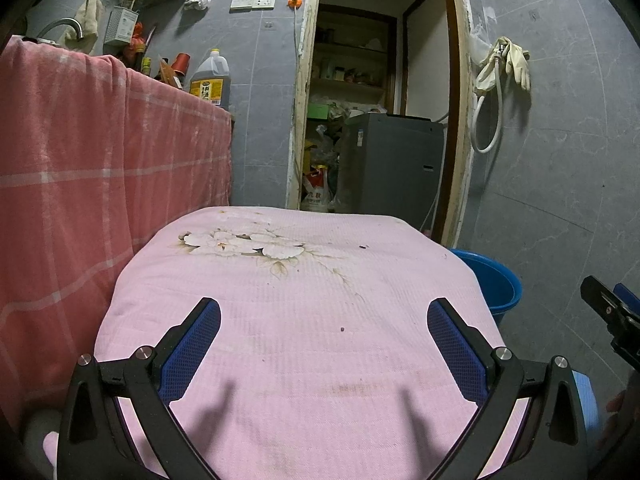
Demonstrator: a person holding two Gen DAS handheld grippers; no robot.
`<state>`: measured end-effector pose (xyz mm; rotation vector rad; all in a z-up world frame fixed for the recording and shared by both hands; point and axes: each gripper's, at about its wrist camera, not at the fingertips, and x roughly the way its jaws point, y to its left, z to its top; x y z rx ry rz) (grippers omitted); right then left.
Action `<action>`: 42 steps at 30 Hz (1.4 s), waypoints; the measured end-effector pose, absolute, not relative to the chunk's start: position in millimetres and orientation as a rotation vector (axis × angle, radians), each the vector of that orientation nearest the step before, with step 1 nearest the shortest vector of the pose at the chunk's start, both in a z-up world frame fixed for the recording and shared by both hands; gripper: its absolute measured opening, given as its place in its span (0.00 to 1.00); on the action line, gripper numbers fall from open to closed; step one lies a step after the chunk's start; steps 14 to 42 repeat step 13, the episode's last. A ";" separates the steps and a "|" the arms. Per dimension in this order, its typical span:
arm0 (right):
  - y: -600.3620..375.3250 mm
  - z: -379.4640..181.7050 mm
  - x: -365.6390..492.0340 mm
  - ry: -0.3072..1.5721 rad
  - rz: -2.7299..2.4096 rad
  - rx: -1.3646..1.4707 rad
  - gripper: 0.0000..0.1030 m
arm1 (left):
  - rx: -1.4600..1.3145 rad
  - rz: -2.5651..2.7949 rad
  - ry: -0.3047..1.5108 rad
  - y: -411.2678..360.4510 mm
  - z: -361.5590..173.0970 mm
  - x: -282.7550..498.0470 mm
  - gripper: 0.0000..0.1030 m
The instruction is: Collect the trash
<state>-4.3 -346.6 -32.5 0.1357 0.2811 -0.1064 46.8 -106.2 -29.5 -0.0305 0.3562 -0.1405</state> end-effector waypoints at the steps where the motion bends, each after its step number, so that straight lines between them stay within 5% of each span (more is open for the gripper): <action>1: -346.9 -32.1 -3.9 0.281 -0.106 0.136 1.00 | -0.029 -0.141 0.356 -106.5 -29.6 47.2 0.99; 42: -347.8 -32.2 -3.8 0.282 -0.106 0.138 1.00 | -0.024 -0.144 0.364 -106.2 -31.7 49.0 0.99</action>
